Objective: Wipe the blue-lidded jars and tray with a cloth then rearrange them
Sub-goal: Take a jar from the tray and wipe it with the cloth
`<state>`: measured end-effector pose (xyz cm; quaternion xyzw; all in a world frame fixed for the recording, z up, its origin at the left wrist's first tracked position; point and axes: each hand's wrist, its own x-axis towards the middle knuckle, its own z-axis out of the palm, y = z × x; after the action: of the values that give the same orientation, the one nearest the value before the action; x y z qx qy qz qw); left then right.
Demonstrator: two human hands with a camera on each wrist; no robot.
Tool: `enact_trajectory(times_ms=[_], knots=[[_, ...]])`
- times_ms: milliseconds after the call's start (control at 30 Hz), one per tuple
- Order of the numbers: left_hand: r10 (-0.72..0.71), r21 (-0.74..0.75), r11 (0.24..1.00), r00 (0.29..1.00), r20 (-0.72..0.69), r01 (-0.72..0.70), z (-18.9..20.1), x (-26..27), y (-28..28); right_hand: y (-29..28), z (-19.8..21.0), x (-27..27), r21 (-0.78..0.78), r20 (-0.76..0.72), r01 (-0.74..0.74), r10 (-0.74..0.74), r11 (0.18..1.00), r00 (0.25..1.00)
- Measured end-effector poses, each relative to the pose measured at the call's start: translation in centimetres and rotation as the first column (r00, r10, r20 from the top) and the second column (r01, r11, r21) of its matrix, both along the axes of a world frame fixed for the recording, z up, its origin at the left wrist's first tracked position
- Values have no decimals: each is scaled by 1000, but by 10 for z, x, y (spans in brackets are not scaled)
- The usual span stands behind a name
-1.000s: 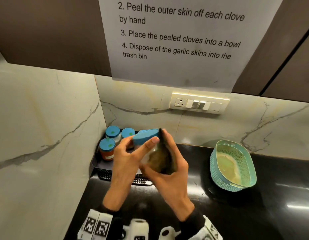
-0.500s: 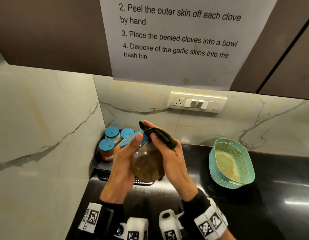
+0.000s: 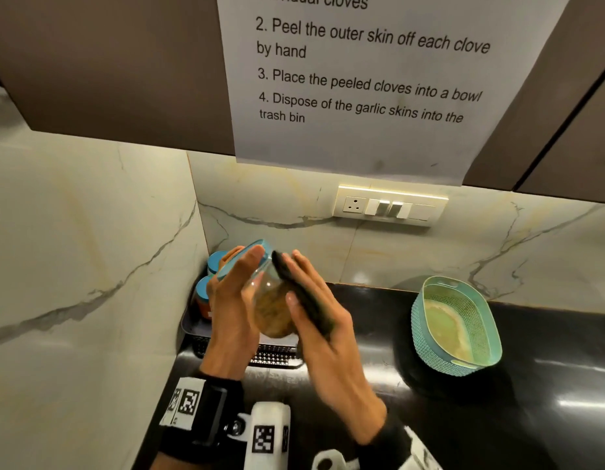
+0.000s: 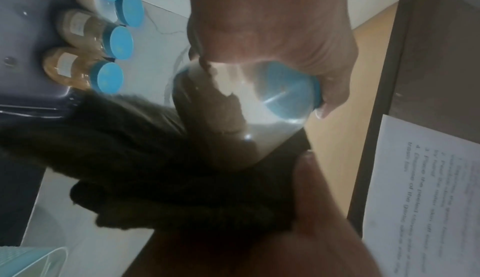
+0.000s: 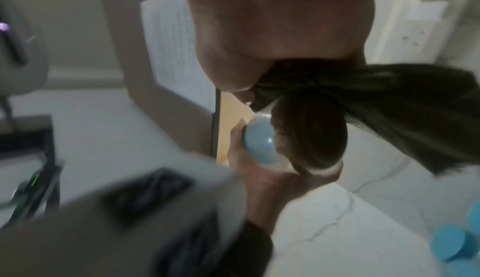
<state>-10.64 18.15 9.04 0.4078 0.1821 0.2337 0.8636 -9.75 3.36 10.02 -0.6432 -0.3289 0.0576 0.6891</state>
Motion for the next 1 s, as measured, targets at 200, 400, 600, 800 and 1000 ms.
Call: enact_trajectory(times_ms=[200, 400, 600, 800, 1000], knots=[[38, 111, 993, 999, 21, -40, 13, -2, -10, 4, -4, 16, 100, -81, -5, 13, 995, 997], [-58, 104, 993, 994, 88, 49, 13, -1, -19, -2, 26, 59, 152, -718, -150, 213, 977, 662], [138, 177, 974, 990, 19, -139, 7, 10, -16, 1, 12, 46, 281, -739, -153, 316, 947, 595], [207, 317, 936, 967, -147, -152, 2, 2, -14, 5, -10, 37, 192, -398, 122, -36, 974, 917], [16, -87, 996, 983, -183, -32, 11, 7, -38, -2, -40, 21, -7, 368, 312, -287, 950, 884]])
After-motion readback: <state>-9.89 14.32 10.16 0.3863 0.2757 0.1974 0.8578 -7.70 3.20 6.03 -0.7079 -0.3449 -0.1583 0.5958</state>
